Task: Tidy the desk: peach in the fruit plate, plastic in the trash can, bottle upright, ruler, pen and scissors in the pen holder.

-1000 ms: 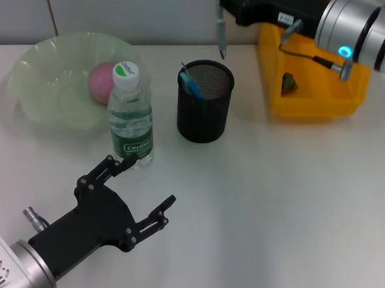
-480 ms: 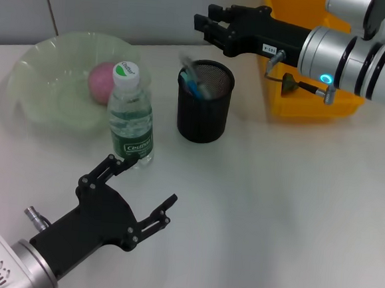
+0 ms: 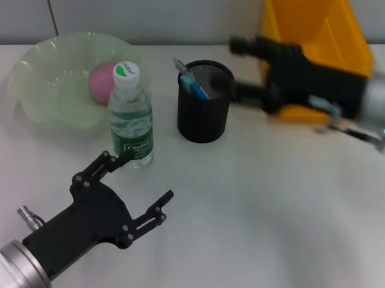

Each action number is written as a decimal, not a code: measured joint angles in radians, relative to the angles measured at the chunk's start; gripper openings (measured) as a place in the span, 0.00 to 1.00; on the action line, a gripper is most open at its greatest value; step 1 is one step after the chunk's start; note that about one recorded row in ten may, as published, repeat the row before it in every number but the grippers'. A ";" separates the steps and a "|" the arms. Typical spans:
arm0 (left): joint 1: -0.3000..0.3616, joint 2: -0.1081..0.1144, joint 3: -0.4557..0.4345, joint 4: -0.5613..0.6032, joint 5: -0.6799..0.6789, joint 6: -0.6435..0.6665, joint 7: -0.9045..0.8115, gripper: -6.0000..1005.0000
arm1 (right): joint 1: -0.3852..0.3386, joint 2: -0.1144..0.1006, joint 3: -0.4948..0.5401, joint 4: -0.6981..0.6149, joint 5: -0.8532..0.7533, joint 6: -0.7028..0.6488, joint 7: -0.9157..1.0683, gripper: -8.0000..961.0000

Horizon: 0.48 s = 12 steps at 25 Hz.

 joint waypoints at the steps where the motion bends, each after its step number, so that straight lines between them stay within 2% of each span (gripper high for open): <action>1: 0.000 0.000 0.000 0.000 0.000 0.000 0.000 0.81 | 0.000 0.000 0.000 0.000 0.000 0.000 0.000 0.68; 2: 0.001 0.000 0.000 -0.006 0.000 -0.007 0.000 0.81 | -0.051 -0.015 0.027 -0.031 -0.075 -0.116 -0.012 0.71; 3: 0.001 0.000 0.000 -0.015 0.000 -0.017 0.000 0.81 | -0.068 -0.018 0.055 -0.039 -0.127 -0.170 -0.014 0.74; 4: 0.001 0.000 0.000 -0.015 0.000 -0.017 0.000 0.81 | -0.068 -0.018 0.055 -0.039 -0.127 -0.170 -0.014 0.77; 5: 0.000 0.000 0.000 -0.017 0.000 -0.018 0.000 0.81 | -0.084 -0.019 0.122 -0.037 -0.220 -0.254 -0.014 0.80; 7: -0.001 0.000 0.000 -0.019 0.000 -0.018 0.000 0.81 | -0.088 -0.016 0.167 -0.022 -0.283 -0.300 -0.016 0.86; 12: -0.003 0.000 0.000 -0.019 0.001 -0.019 0.000 0.81 | -0.103 -0.010 0.189 0.008 -0.343 -0.307 -0.042 0.86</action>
